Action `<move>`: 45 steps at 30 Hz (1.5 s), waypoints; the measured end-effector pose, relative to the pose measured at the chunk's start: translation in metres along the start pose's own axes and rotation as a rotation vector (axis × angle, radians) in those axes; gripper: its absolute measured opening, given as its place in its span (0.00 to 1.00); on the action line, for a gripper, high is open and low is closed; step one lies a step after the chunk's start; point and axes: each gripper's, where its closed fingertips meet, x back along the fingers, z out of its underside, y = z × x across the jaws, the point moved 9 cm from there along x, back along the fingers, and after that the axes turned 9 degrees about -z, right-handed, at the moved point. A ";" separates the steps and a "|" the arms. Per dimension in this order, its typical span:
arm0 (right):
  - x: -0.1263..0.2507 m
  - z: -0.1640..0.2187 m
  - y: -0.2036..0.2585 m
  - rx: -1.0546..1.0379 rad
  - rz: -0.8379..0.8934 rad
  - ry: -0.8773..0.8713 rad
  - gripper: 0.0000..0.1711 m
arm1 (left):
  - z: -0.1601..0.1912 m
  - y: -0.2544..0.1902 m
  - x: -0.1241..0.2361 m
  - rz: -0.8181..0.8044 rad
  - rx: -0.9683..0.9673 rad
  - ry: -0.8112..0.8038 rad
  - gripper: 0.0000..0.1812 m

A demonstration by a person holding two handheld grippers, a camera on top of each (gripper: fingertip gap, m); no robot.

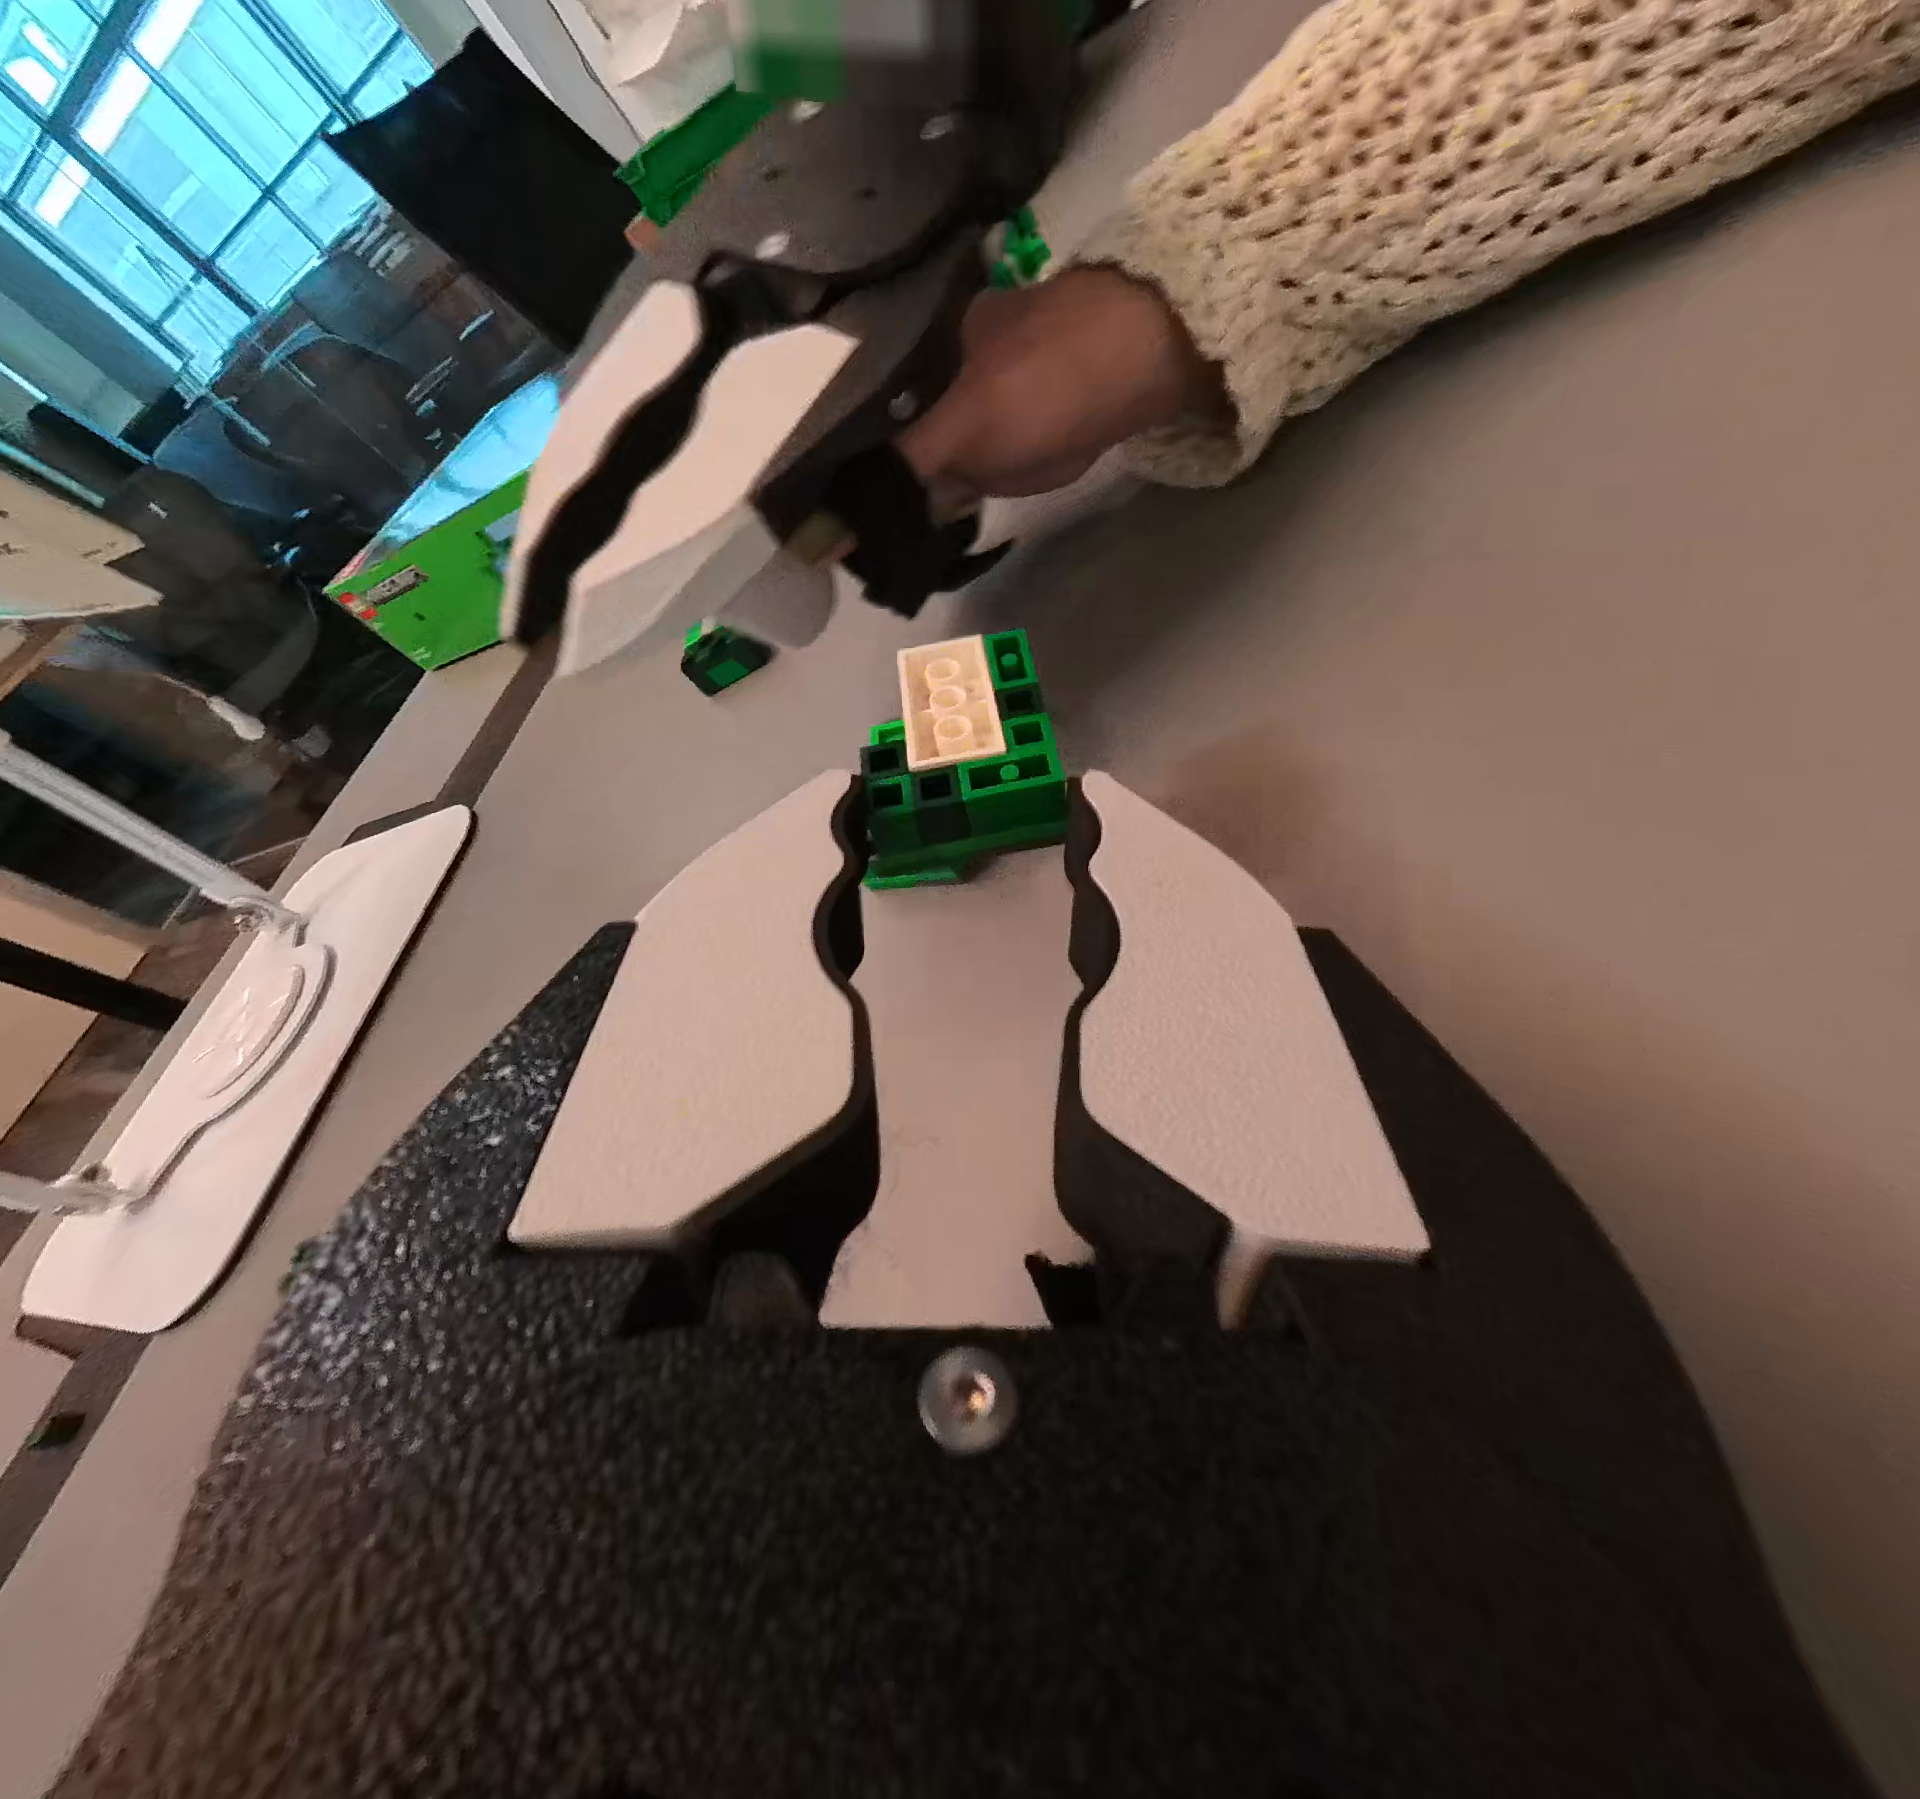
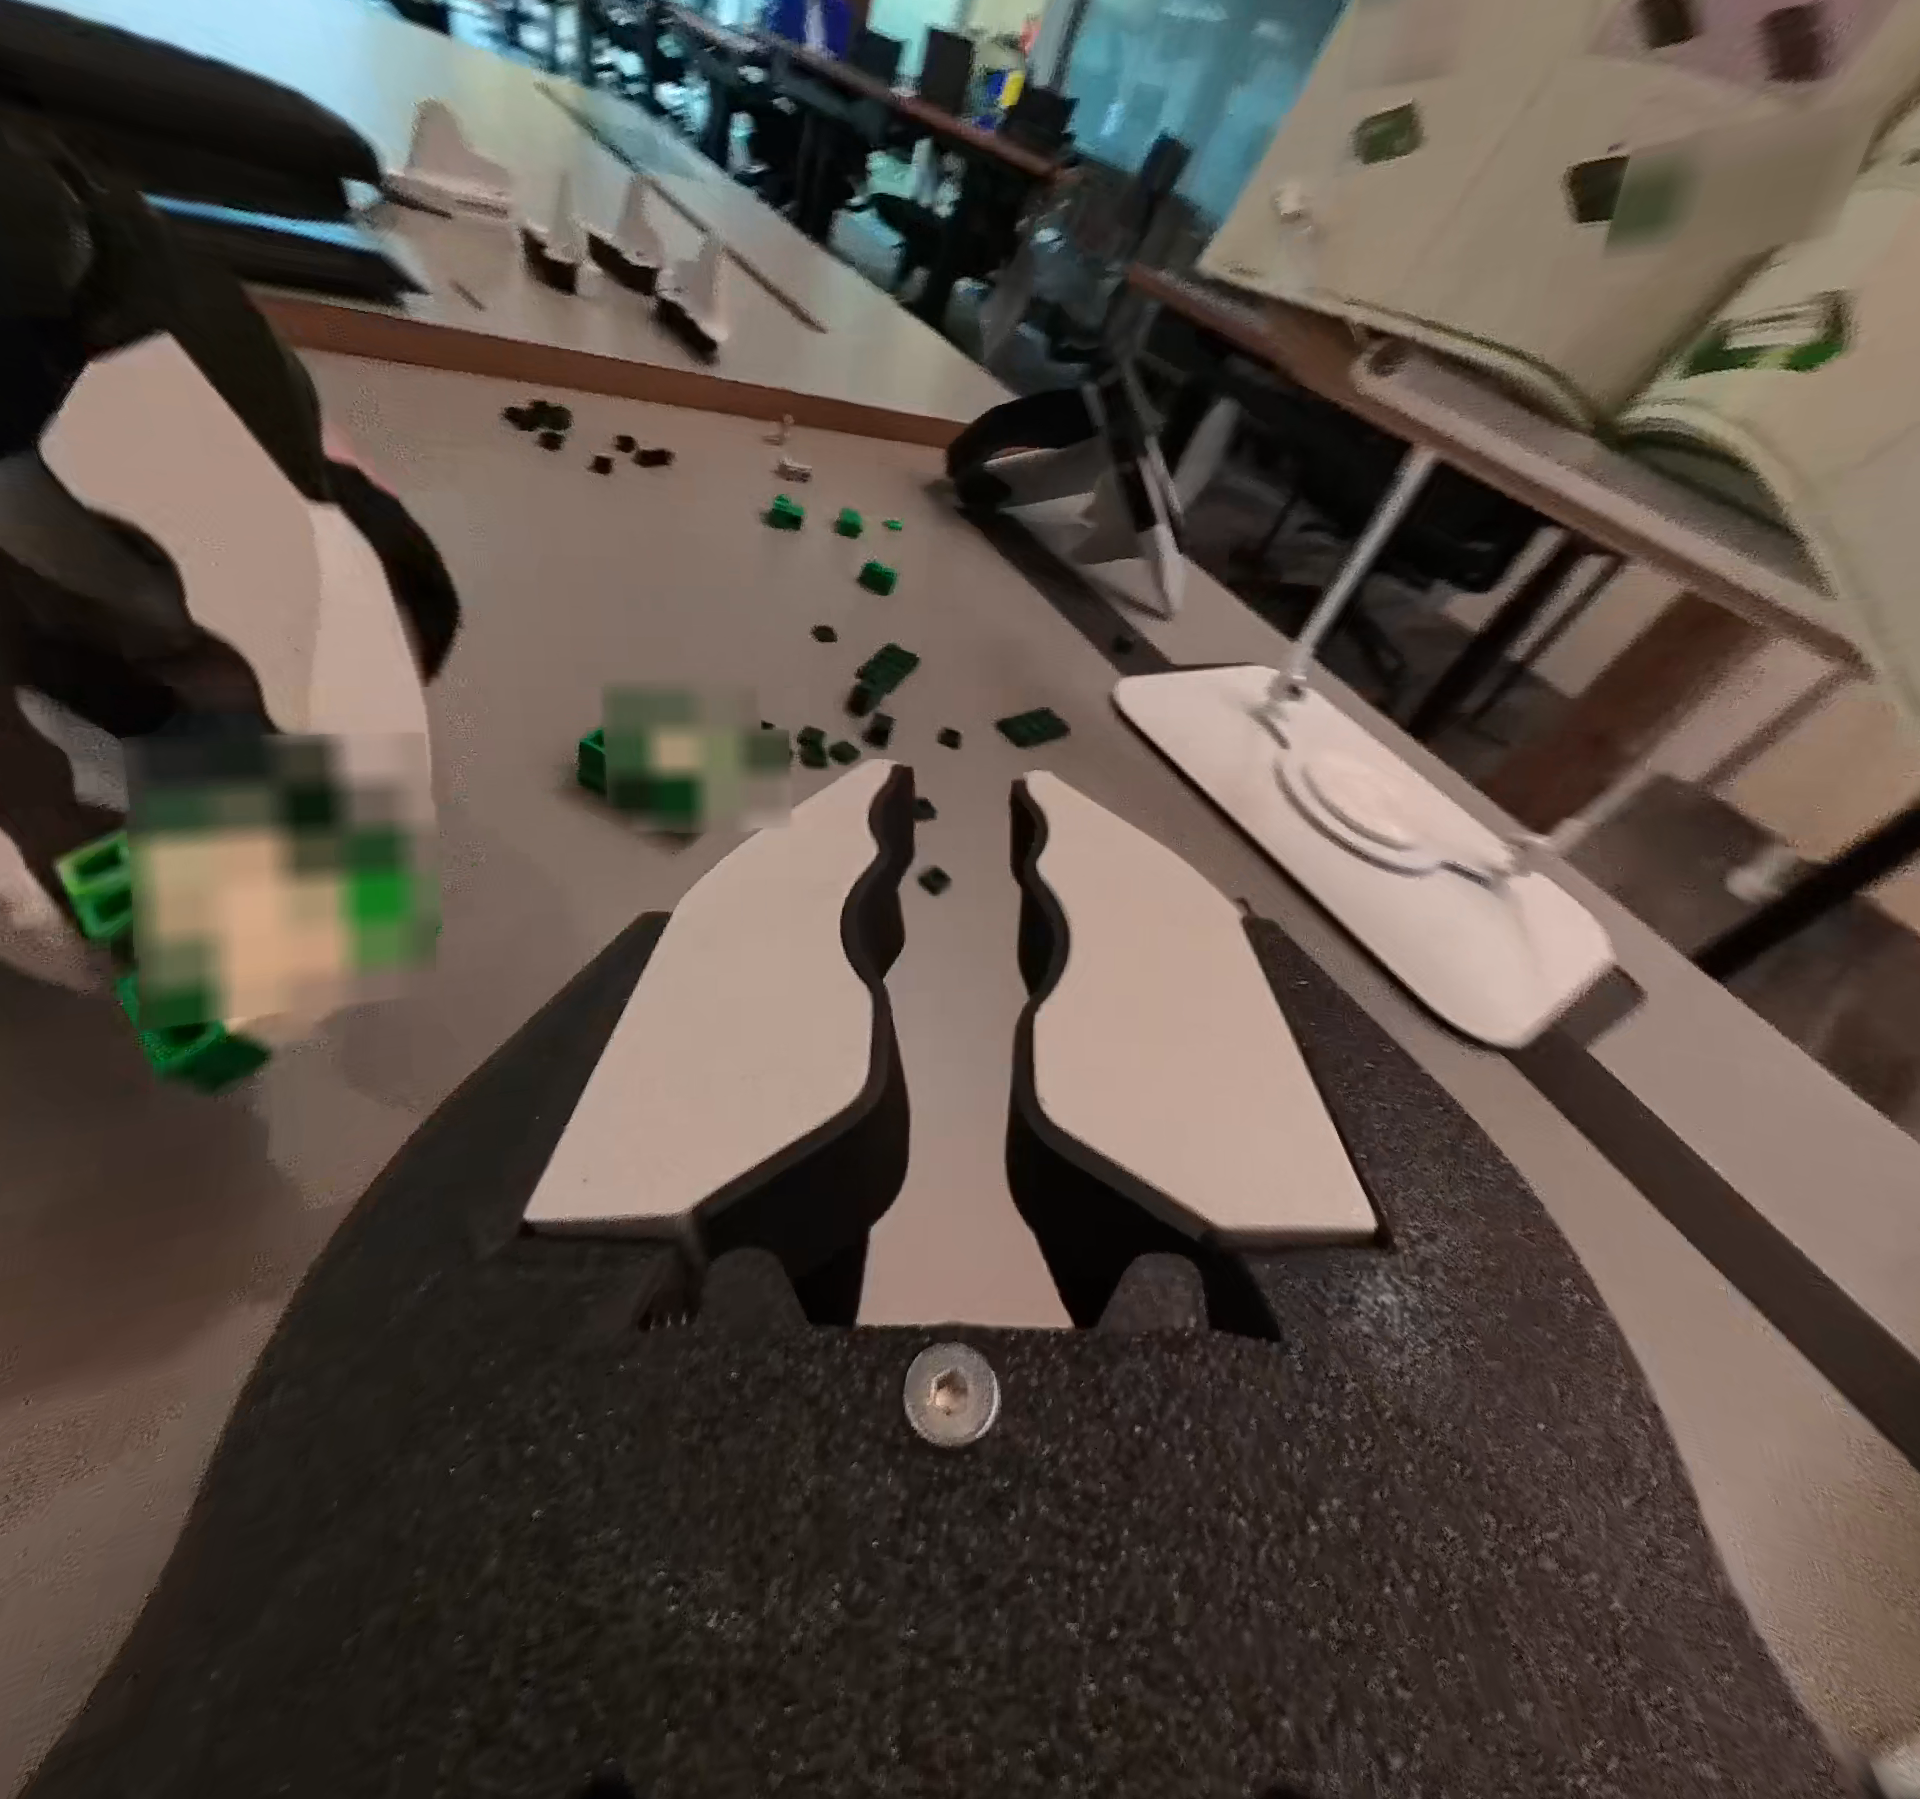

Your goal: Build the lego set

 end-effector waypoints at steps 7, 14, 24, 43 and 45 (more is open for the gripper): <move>-0.106 -0.060 -0.033 0.031 -0.396 0.223 0.05 | 0.001 -0.010 -0.004 0.074 -0.025 -0.012 0.20; -0.256 -0.086 -0.049 -0.011 -0.637 0.623 0.07 | 0.001 -0.010 -0.003 0.087 0.008 -0.007 0.20; -0.339 -0.057 -0.058 -0.183 -0.570 1.075 0.05 | 0.003 -0.002 0.000 0.064 0.074 -0.025 0.20; -0.330 -0.071 -0.040 -0.212 -0.621 1.201 0.06 | 0.003 -0.006 -0.003 0.077 0.041 -0.002 0.20; -0.323 -0.072 -0.039 -0.192 -0.625 1.214 0.06 | 0.003 -0.007 -0.003 0.082 0.032 0.002 0.20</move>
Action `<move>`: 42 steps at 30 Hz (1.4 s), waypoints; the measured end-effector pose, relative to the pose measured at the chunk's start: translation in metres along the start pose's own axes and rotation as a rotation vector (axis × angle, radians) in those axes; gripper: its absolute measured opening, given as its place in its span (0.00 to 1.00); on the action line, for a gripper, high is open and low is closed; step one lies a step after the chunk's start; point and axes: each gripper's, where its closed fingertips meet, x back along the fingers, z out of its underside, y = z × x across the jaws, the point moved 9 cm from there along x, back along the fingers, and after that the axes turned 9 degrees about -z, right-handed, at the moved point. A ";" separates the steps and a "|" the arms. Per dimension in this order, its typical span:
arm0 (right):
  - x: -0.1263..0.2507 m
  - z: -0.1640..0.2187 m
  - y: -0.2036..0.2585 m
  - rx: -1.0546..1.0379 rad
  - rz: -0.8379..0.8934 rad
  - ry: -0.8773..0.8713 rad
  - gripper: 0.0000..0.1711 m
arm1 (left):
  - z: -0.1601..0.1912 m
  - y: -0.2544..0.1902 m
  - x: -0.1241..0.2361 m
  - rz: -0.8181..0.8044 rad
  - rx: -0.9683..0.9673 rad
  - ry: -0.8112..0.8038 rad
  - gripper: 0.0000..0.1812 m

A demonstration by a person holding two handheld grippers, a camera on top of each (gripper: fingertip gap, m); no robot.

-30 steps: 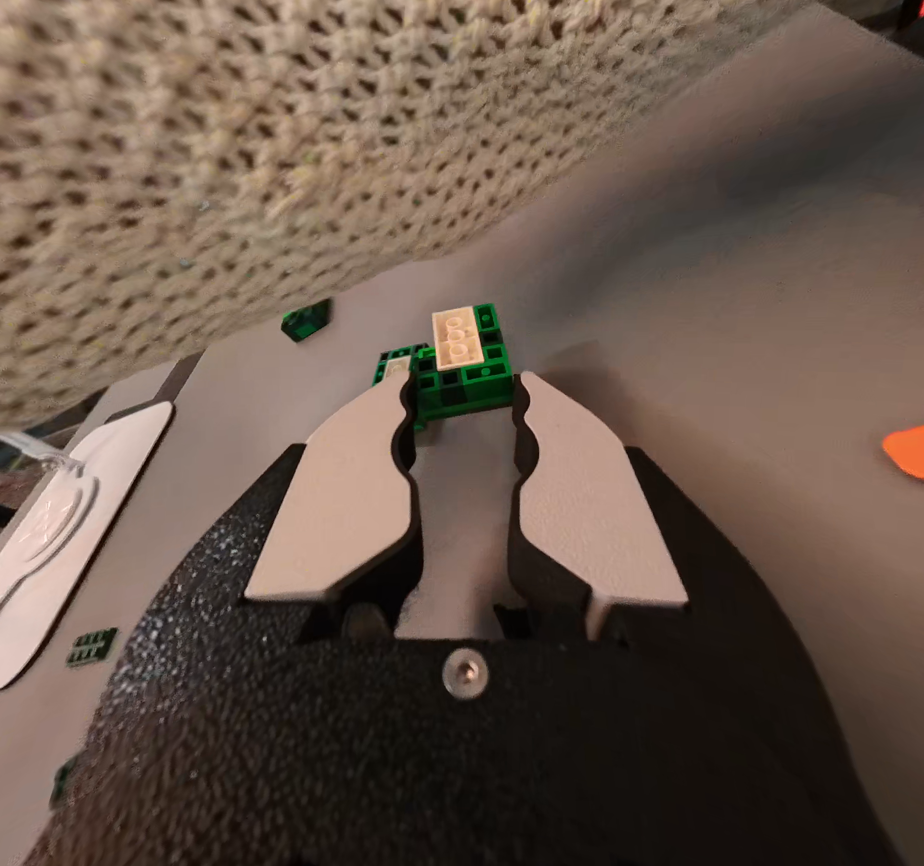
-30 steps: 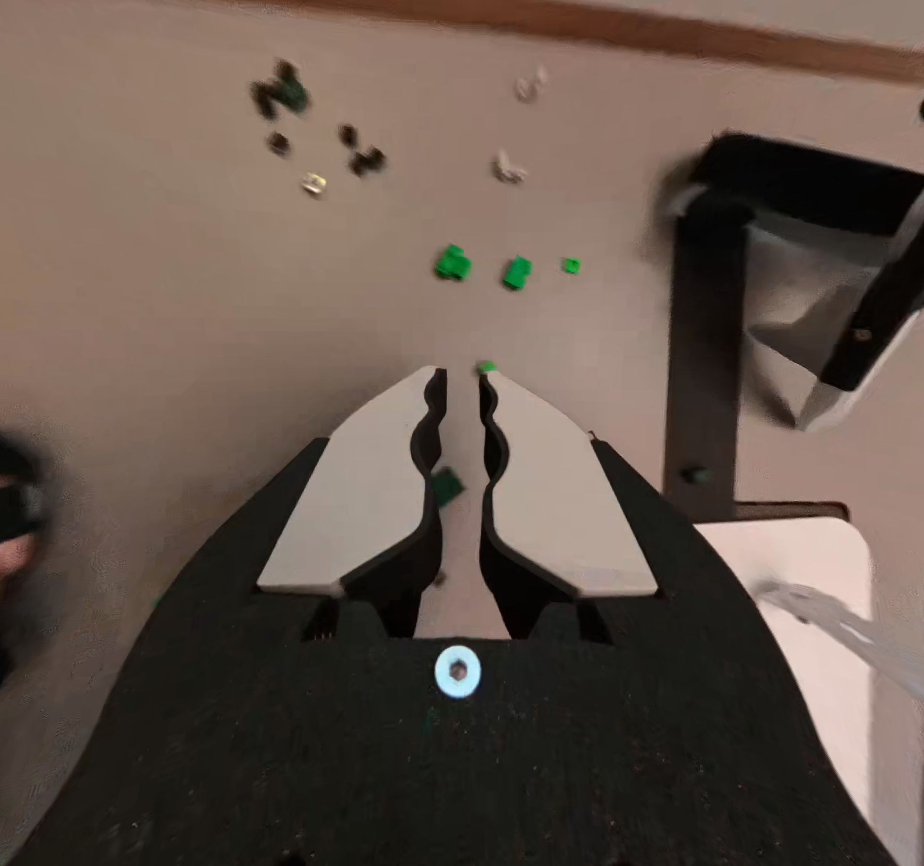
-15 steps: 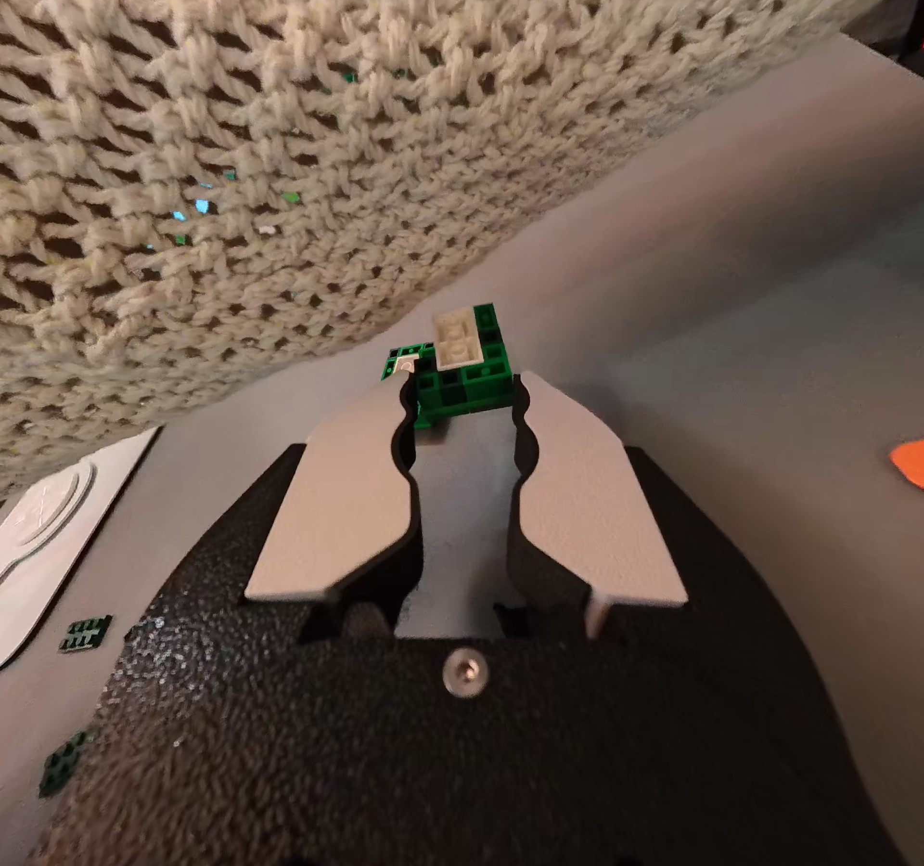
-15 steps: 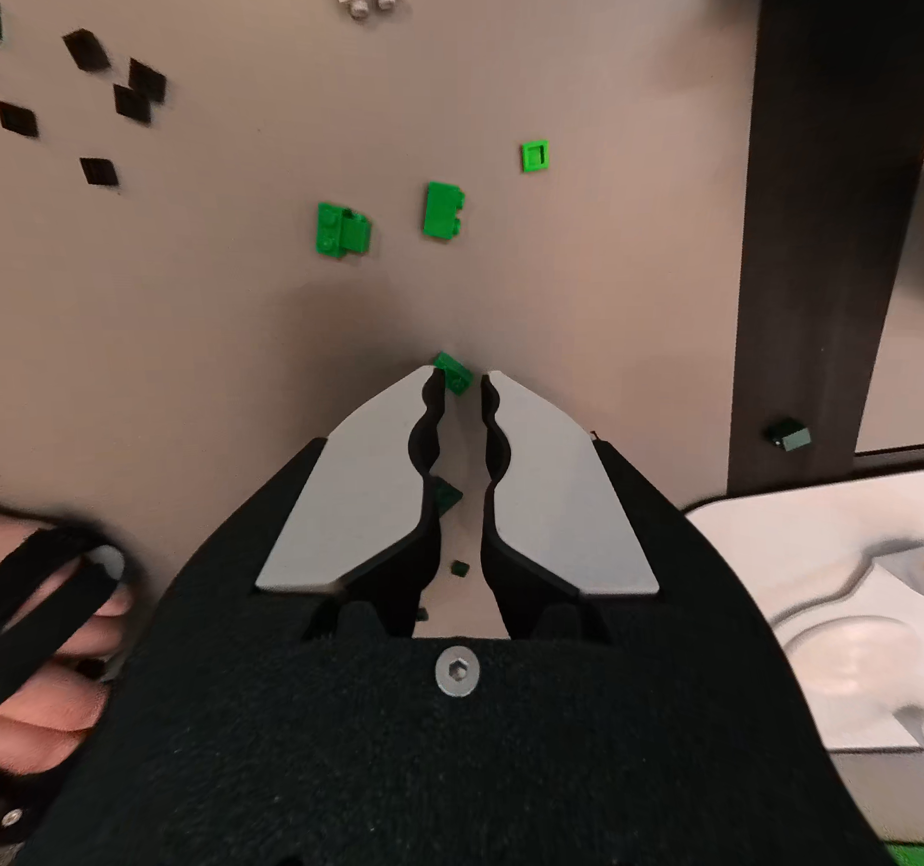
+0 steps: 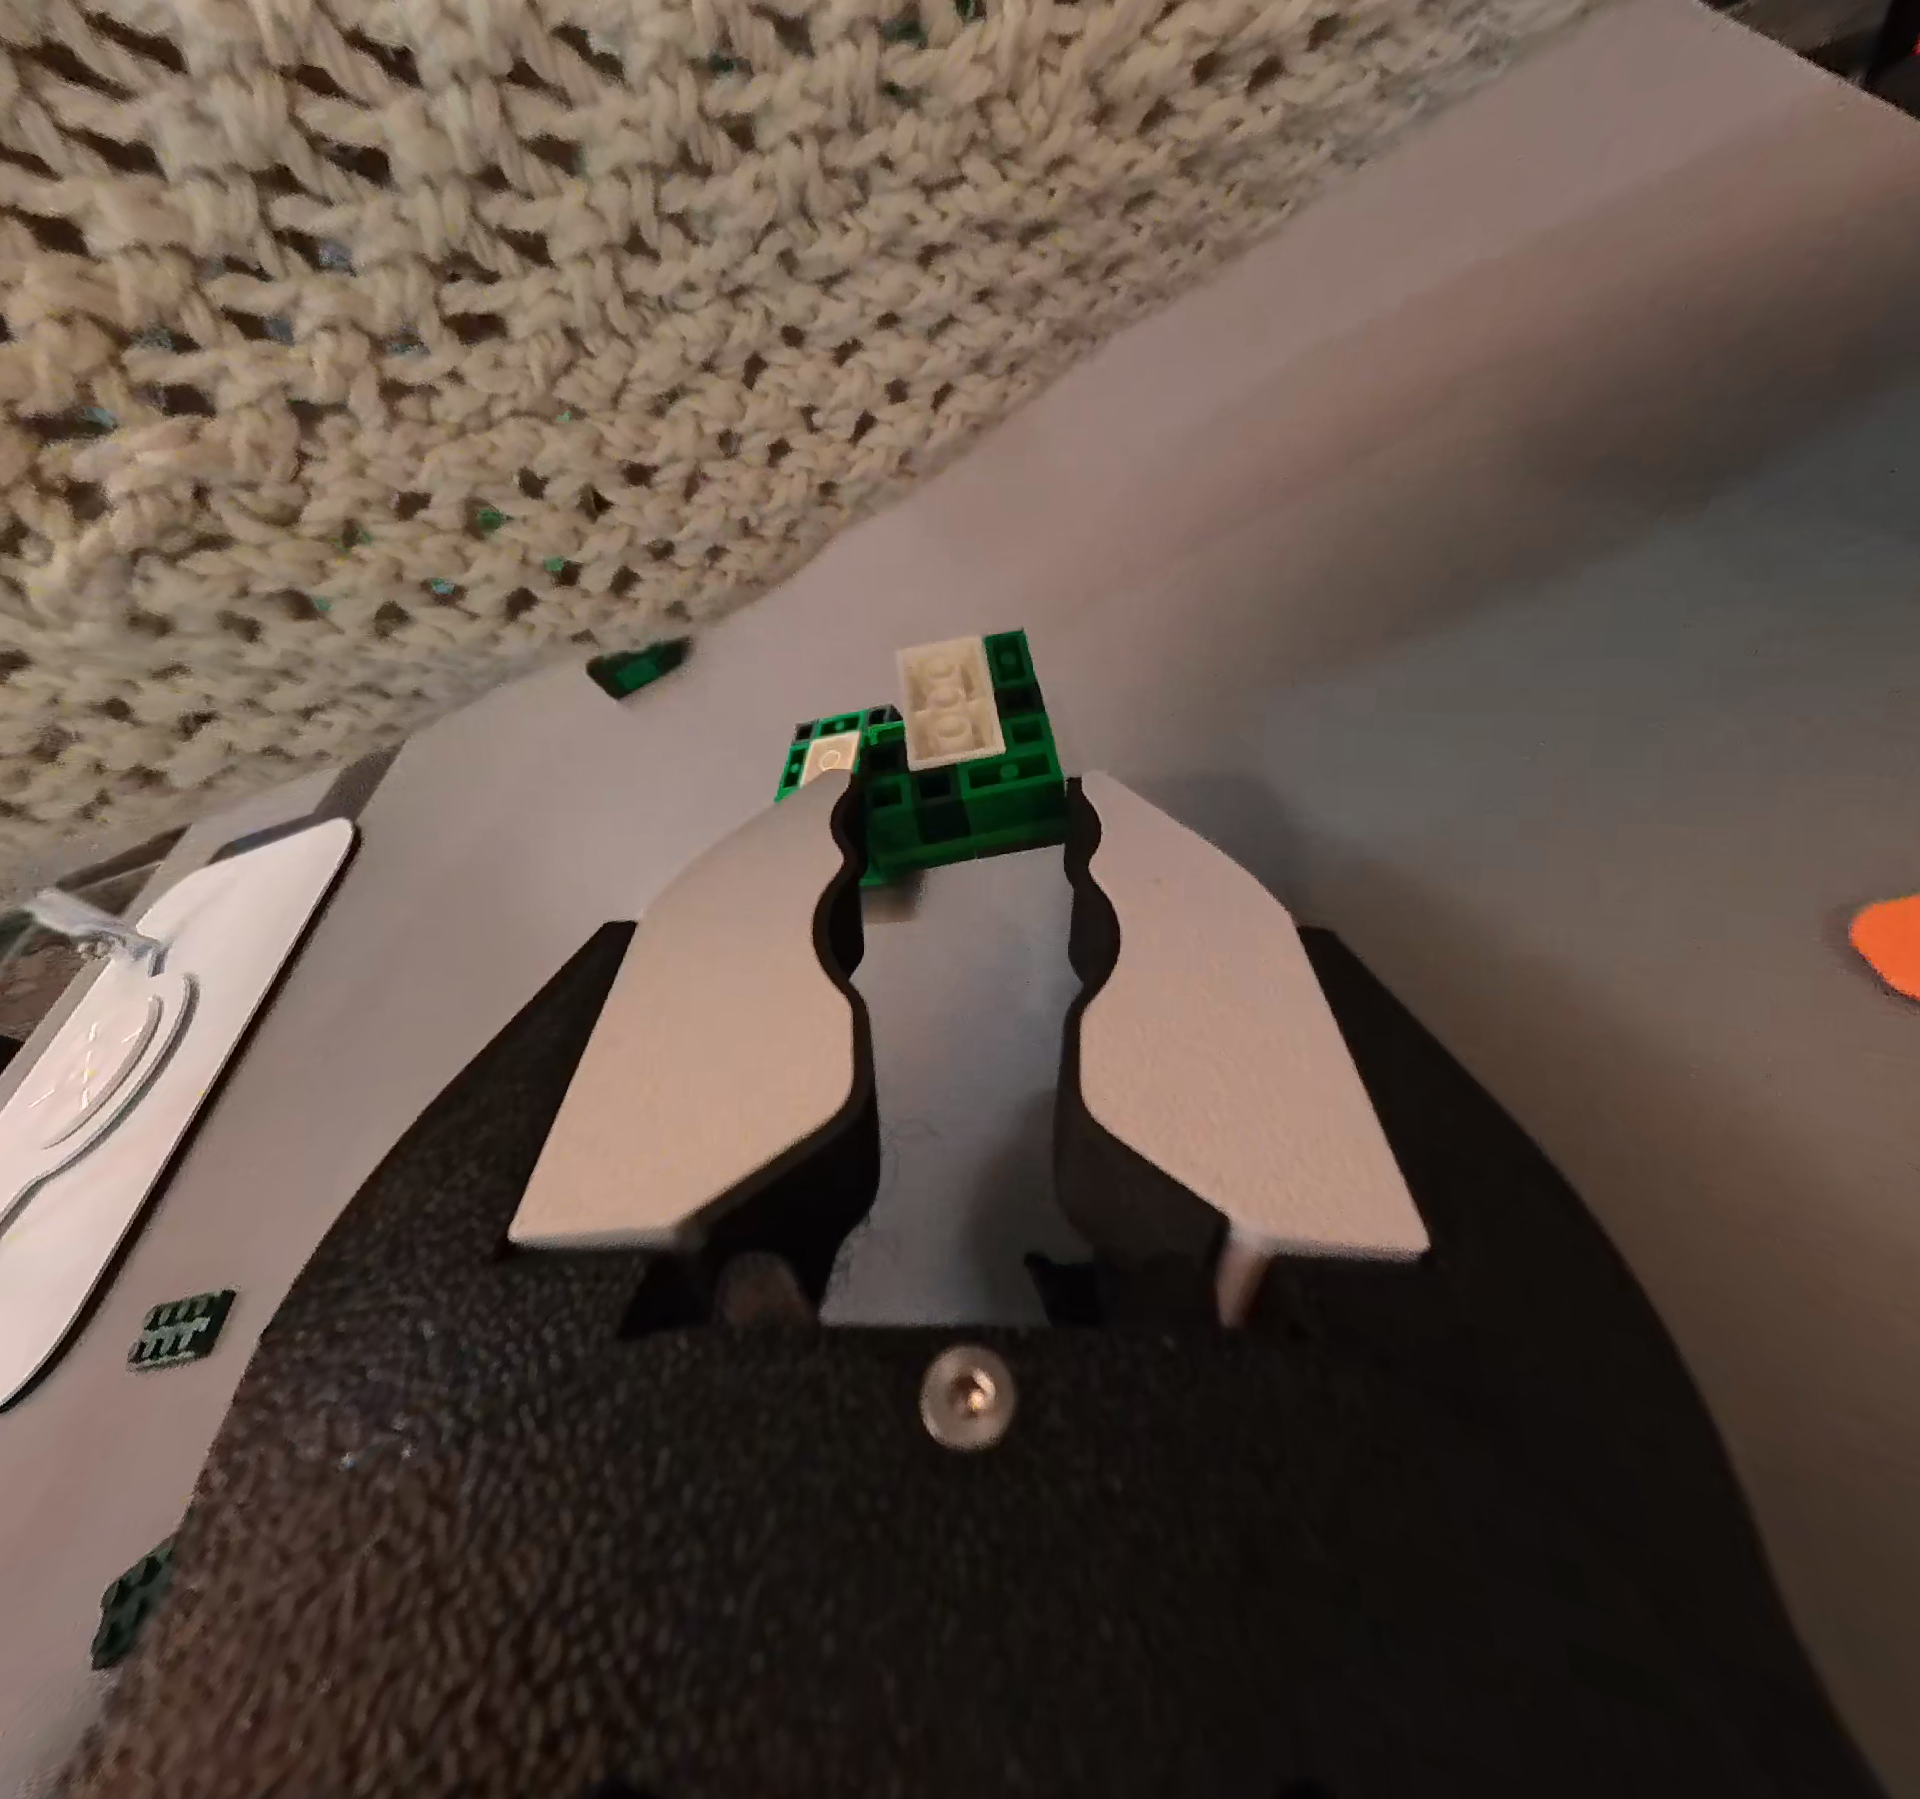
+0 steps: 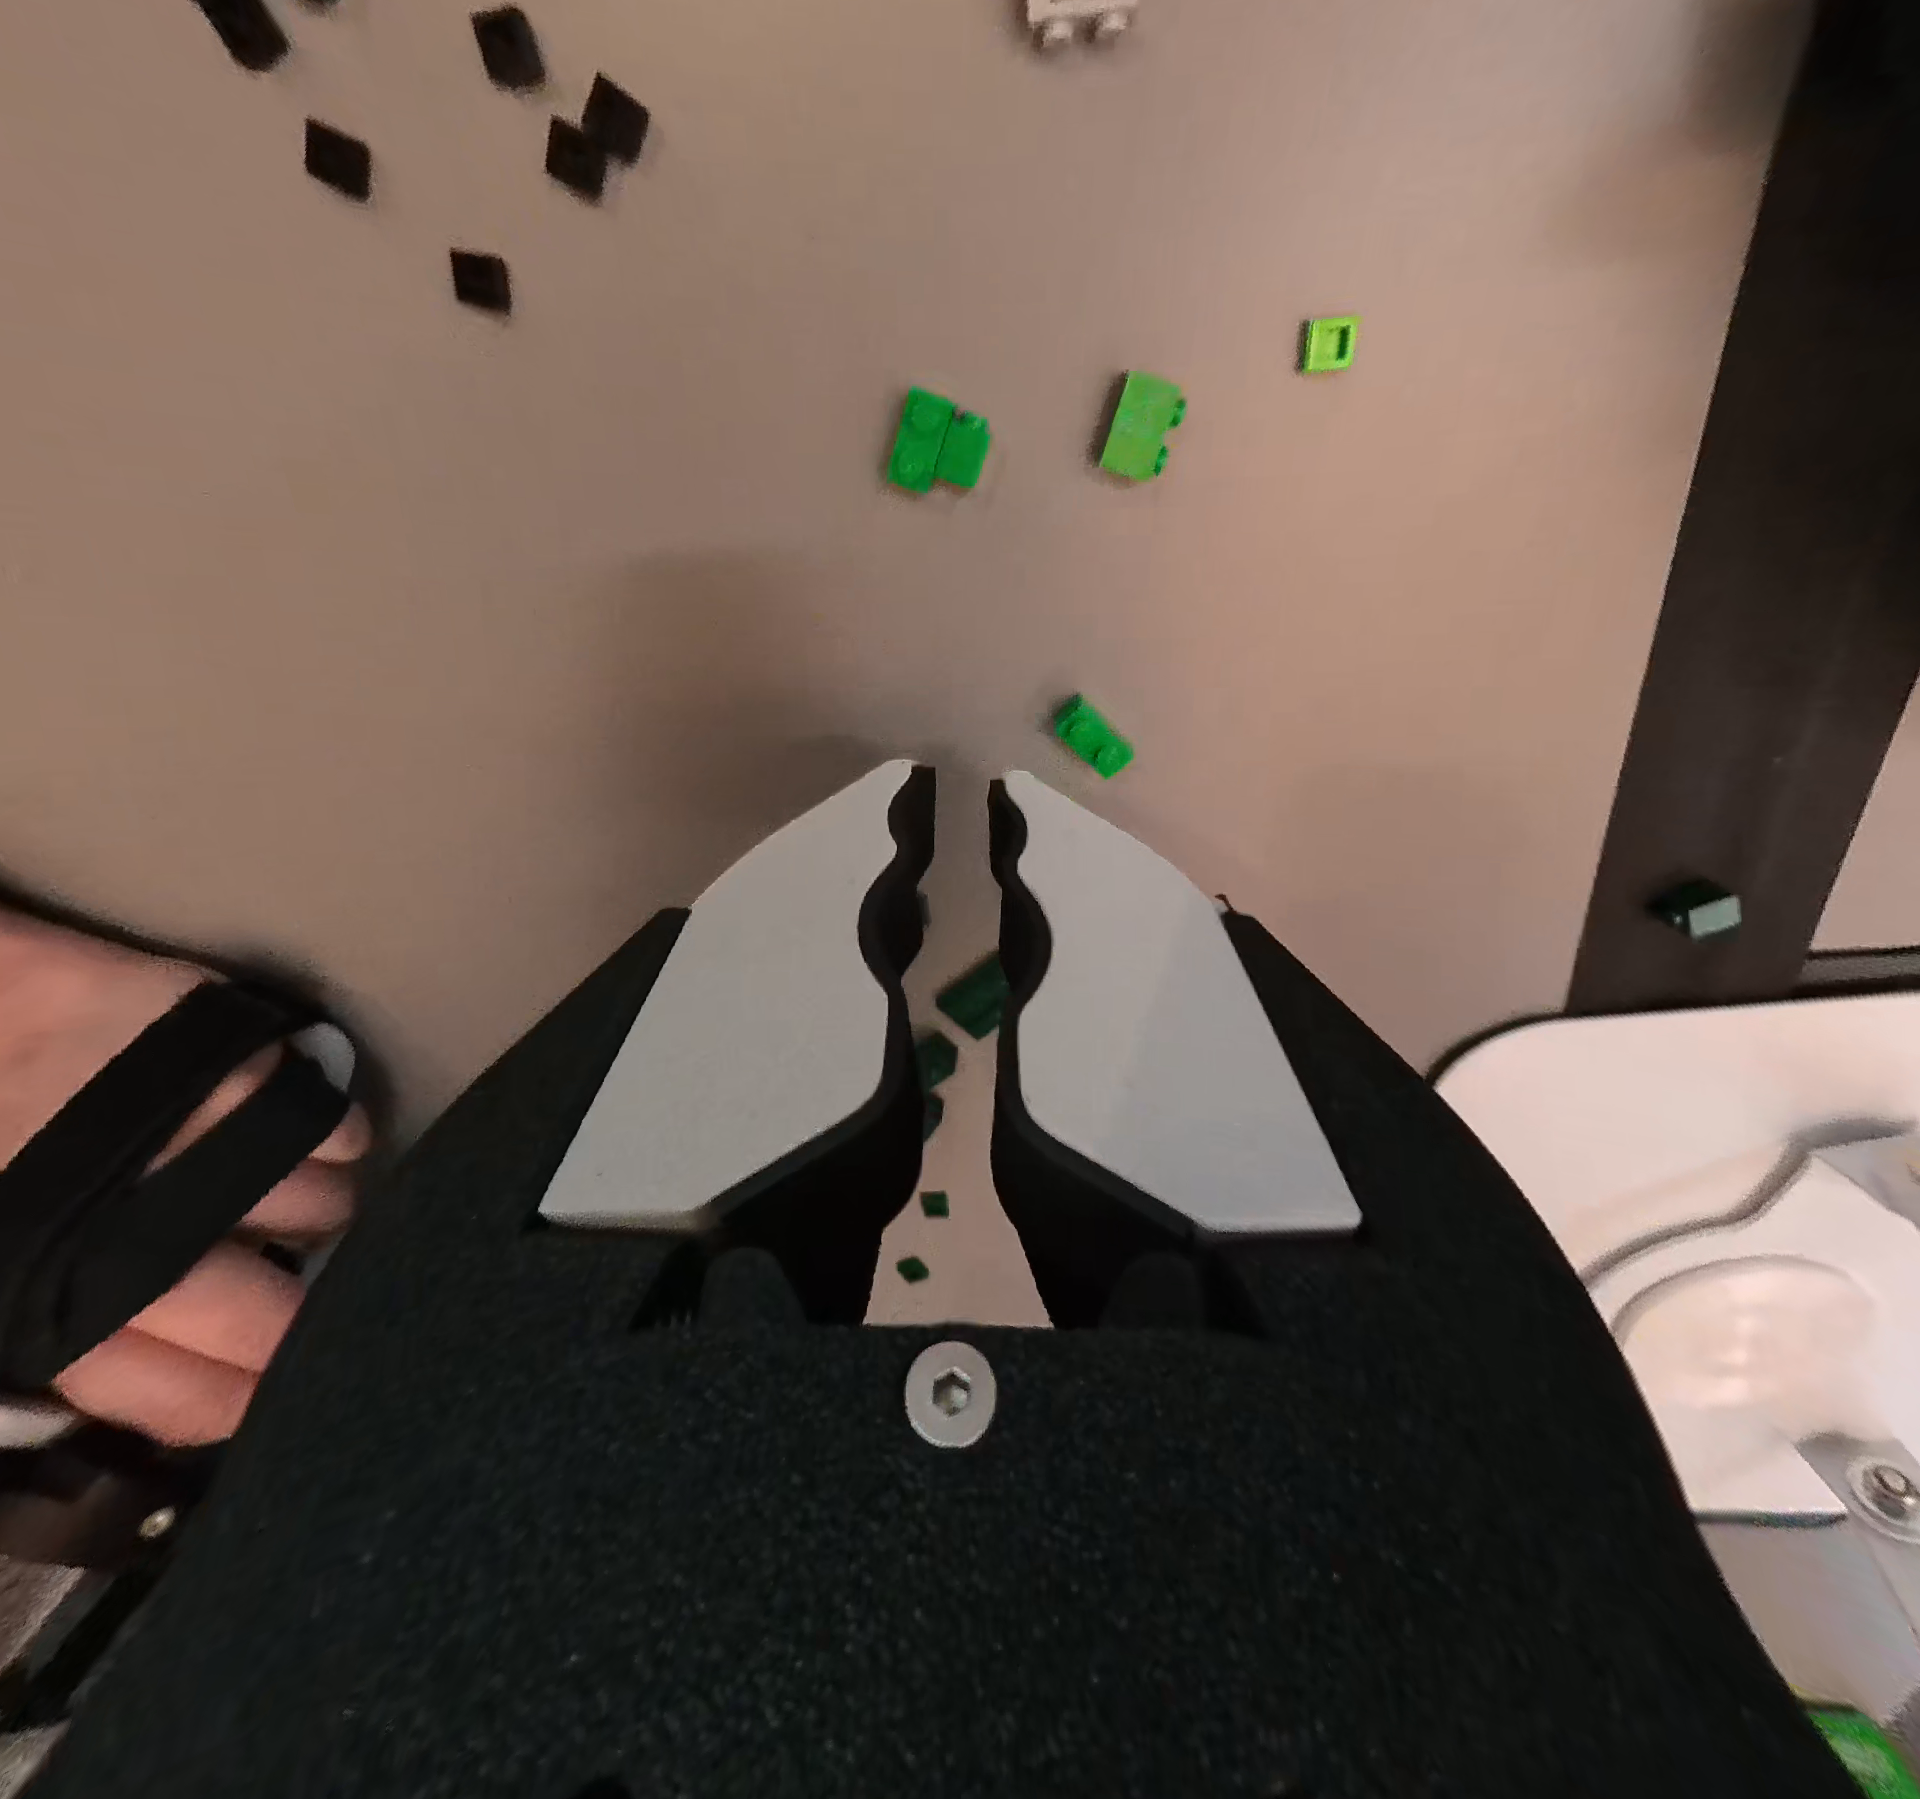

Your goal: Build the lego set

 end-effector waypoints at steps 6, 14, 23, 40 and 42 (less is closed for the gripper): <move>0.019 0.049 0.027 0.085 0.018 -0.165 0.03 | -0.001 0.000 0.001 0.002 0.006 -0.008 0.20; 0.057 0.215 0.071 -0.065 0.272 -0.844 0.06 | -0.003 -0.004 -0.001 0.020 -0.013 -0.007 0.20; -0.014 0.344 0.086 -0.286 0.587 -1.127 0.07 | -0.003 -0.007 -0.002 0.031 -0.038 0.009 0.20; -0.013 0.368 0.084 -0.261 0.739 -1.321 0.02 | -0.002 -0.010 -0.003 0.026 -0.064 0.021 0.20; -0.013 0.368 0.084 -0.263 0.735 -1.326 0.02 | -0.002 -0.009 -0.002 0.026 -0.057 0.015 0.20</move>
